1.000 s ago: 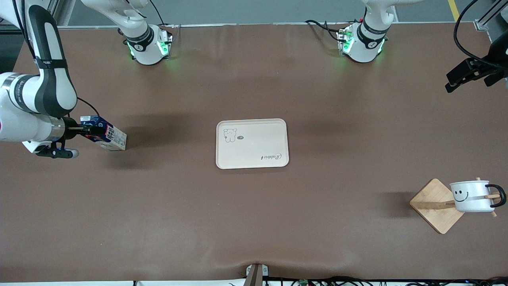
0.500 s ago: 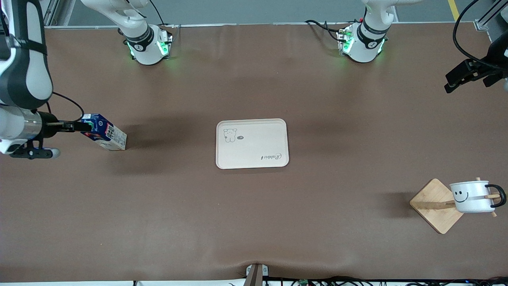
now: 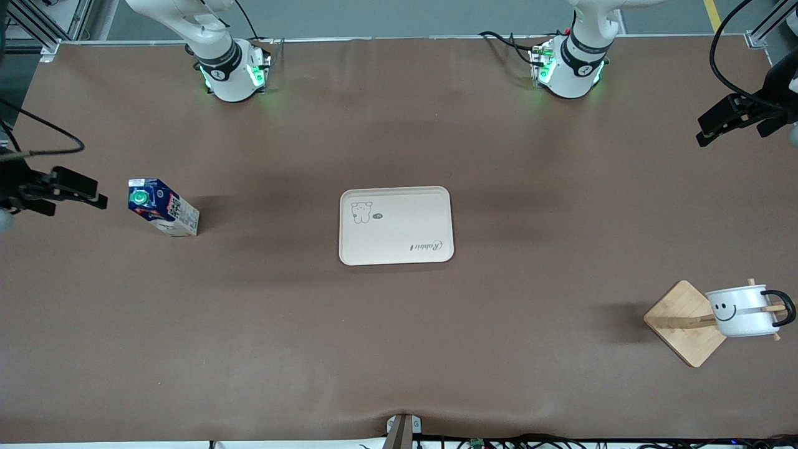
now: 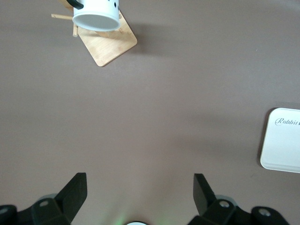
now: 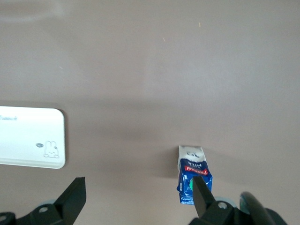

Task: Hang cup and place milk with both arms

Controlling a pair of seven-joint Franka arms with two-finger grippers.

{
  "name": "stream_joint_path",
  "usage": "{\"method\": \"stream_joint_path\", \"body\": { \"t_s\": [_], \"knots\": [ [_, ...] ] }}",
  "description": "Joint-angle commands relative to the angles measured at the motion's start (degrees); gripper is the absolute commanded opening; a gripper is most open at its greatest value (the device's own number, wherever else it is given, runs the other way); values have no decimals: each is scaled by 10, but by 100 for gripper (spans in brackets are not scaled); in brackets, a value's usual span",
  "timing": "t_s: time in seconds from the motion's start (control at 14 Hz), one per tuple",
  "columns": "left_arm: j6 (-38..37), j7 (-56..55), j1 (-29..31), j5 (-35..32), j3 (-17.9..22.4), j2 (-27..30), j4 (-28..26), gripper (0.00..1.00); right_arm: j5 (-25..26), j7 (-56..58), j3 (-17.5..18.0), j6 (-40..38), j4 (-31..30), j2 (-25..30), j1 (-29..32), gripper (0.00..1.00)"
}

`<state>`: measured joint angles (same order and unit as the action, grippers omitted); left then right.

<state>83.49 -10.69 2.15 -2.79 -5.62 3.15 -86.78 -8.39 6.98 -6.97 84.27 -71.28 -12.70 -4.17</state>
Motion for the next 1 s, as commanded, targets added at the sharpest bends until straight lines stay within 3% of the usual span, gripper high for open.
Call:
{"method": "stream_joint_path", "body": {
  "t_s": [0.0,0.21,0.57,0.71,0.93],
  "knots": [
    [5,-6,0,2,-1,2,-2,100,-7,4,11,-44,32,20,7,100],
    [5,-5,1,2,-1,-1,-2,100,20,-39,7,-112,16,56,19,100],
    [5,-5,0,2,-1,-1,-3,100,56,-58,11,-48,-185,205,21,100],
    [5,-5,0,2,-1,-1,-3,100,58,-56,10,-44,-192,213,21,100],
    [4,-5,0,2,-1,0,-3,100,58,-50,6,-53,-140,191,30,100]
  ]
}}
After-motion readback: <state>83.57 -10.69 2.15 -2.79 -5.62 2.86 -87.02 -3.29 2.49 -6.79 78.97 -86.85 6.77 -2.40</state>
